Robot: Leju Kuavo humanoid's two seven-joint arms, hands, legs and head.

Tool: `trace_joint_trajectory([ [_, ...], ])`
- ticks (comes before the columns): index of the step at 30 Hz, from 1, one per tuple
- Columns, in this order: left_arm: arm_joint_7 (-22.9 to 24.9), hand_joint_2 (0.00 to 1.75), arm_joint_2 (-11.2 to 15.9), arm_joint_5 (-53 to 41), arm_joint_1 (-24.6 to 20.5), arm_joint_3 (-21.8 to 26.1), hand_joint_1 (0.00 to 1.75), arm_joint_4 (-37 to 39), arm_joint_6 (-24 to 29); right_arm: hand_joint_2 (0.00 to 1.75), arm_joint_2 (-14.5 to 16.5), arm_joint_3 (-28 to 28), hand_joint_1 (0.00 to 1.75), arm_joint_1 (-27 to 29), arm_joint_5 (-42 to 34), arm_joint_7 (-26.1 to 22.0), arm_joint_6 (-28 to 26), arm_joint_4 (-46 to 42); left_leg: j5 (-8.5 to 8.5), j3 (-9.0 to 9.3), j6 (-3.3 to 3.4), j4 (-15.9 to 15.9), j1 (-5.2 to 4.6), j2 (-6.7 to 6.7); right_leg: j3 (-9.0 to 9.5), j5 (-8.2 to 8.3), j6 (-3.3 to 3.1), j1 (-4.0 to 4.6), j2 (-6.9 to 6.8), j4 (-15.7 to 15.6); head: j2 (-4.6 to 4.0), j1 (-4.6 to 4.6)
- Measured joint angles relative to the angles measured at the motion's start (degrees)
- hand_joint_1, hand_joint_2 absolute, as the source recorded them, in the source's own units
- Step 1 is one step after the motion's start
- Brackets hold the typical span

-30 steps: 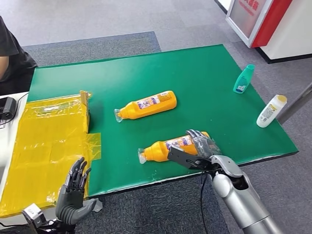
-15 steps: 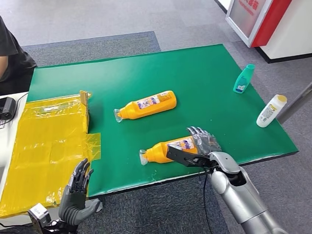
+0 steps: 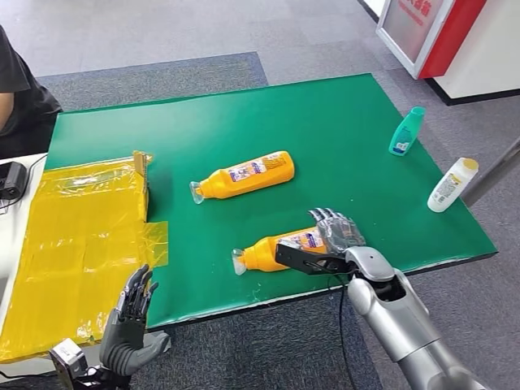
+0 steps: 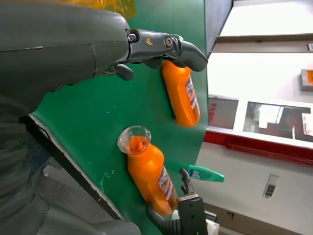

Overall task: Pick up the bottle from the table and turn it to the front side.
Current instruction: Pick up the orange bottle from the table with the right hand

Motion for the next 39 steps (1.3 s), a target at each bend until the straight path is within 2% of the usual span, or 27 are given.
trace_joint_trajectory([
  [11,0.0,1.75,0.3,-0.1,-0.9,-1.2,0.00,0.7,0.4,1.75,0.0,2.6,0.00,-3.9,3.7,-2.2,0.2,7.5,0.03,-0.01,0.03,0.0,0.00,-0.01,0.00,0.02,0.00,0.00,-0.01,0.0,0.00,0.00],
  [18,0.0,1.75,0.8,0.6,-1.5,-2.1,0.00,1.3,0.5,1.75,-0.3,3.3,0.00,-6.3,3.1,-4.2,1.8,12.9,0.02,0.12,0.04,0.0,0.00,0.03,0.07,0.03,-0.02,0.00,0.04,0.0,0.00,0.00],
  [19,0.0,1.75,0.8,0.7,-1.6,-2.2,0.00,1.4,0.5,1.75,-0.4,3.4,0.09,-6.6,3.1,-4.2,1.9,13.3,0.02,0.13,0.04,0.0,0.00,0.02,0.08,0.03,-0.02,0.00,0.04,0.0,0.00,0.01],
  [22,0.0,1.75,1.0,0.7,-1.6,-2.5,0.00,1.6,0.5,1.75,-0.4,3.6,1.35,-7.0,3.0,-4.4,1.9,14.1,0.06,0.15,0.05,0.0,0.00,0.02,0.10,0.07,0.00,0.00,0.04,0.0,0.00,0.01],
  [23,0.0,1.75,1.0,0.7,-1.6,-2.6,0.00,1.7,0.5,1.75,-0.4,3.6,1.70,-7.1,3.0,-4.4,1.9,14.4,0.08,0.15,0.05,0.0,0.00,0.02,0.12,0.09,0.03,0.00,0.04,0.0,0.00,0.00],
  [24,0.0,1.75,1.0,0.7,-1.6,-2.7,0.00,1.7,0.5,1.75,-0.4,3.7,1.75,-7.2,3.0,-4.5,1.9,14.6,0.11,0.16,0.06,0.0,0.00,0.02,0.13,0.12,0.04,0.00,0.04,-0.1,0.00,0.01],
  [32,0.0,1.75,1.3,1.5,-1.5,-2.8,0.00,1.9,1.3,1.75,-1.0,4.3,1.75,-7.5,1.7,-5.6,1.4,14.9,0.27,0.14,0.15,0.0,-0.02,0.01,0.18,0.29,0.12,-0.02,0.01,-0.1,0.00,0.01],
  [39,0.0,1.75,1.5,1.9,-1.2,-2.8,0.00,1.9,1.8,1.75,-1.9,4.3,1.75,-5.3,-1.4,-5.6,0.8,11.3,0.25,0.10,0.14,0.0,-0.02,0.01,0.13,0.27,0.11,-0.02,0.02,-0.1,0.00,0.01],
])
